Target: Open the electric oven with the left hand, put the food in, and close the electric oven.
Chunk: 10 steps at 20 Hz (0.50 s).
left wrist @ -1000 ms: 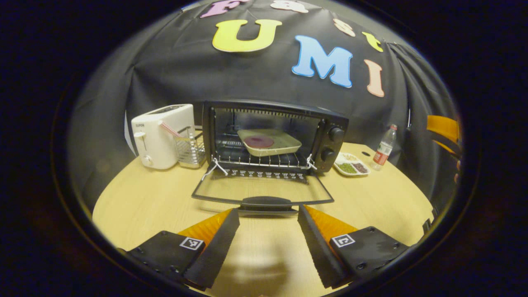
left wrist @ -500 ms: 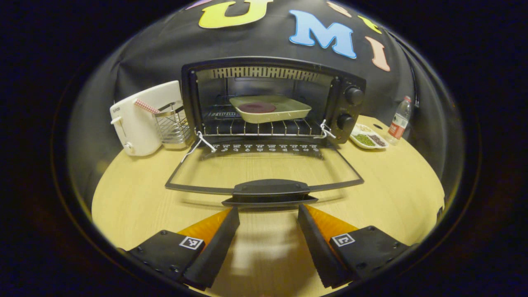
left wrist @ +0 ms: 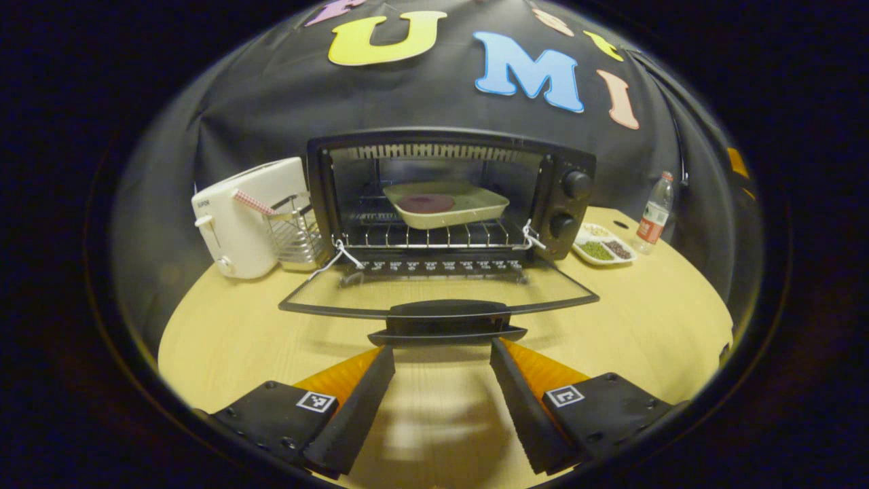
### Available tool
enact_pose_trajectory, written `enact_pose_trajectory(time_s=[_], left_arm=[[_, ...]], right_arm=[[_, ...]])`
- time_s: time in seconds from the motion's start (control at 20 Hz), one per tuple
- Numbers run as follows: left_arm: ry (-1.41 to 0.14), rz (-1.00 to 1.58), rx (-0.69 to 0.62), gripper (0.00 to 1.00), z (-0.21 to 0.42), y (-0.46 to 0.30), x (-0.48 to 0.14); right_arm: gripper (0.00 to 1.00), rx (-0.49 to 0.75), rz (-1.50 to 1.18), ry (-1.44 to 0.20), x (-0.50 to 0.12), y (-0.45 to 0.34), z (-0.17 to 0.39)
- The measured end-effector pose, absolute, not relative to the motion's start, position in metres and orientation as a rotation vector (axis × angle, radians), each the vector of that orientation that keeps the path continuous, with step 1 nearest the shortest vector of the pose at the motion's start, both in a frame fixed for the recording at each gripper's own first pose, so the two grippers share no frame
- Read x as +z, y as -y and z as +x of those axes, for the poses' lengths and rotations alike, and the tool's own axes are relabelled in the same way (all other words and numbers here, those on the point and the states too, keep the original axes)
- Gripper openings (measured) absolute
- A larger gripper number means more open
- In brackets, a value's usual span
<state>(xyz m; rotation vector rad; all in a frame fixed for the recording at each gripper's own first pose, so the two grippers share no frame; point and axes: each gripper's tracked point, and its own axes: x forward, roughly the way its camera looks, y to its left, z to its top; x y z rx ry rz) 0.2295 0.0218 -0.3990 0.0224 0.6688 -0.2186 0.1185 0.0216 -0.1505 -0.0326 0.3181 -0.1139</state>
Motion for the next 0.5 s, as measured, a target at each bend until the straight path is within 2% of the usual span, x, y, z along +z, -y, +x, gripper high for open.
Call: enact_pose_trajectory(time_s=[0.1, 0.25, 0.3, 0.4, 0.45, 0.5], left_arm=[[-0.627, 0.042, -0.227, 1.00, 0.229, -0.023, -0.385], [-0.535, 0.049, -0.236, 0.97, 0.236, -0.020, -0.353], [-0.510, 0.040, -0.237, 1.00, 0.241, -0.019, -0.344], [-0.468, 0.030, -0.239, 0.91, 0.250, -0.019, -0.328], [-0.447, 0.031, -0.242, 1.00, 0.256, -0.019, -0.320], [-0.430, 0.036, -0.243, 0.97, 0.260, -0.018, -0.310]], right_arm=[[0.98, -0.098, -0.029, -0.325, -0.152, -0.029, 0.120], [0.98, -0.083, -0.015, -0.332, -0.154, -0.036, 0.122], [0.98, -0.078, -0.010, -0.338, -0.156, -0.038, 0.121], [0.98, -0.079, -0.001, -0.344, -0.158, -0.037, 0.125], [0.98, -0.081, 0.005, -0.344, -0.157, -0.036, 0.125], [0.98, -0.084, 0.011, -0.342, -0.156, -0.035, 0.124]])
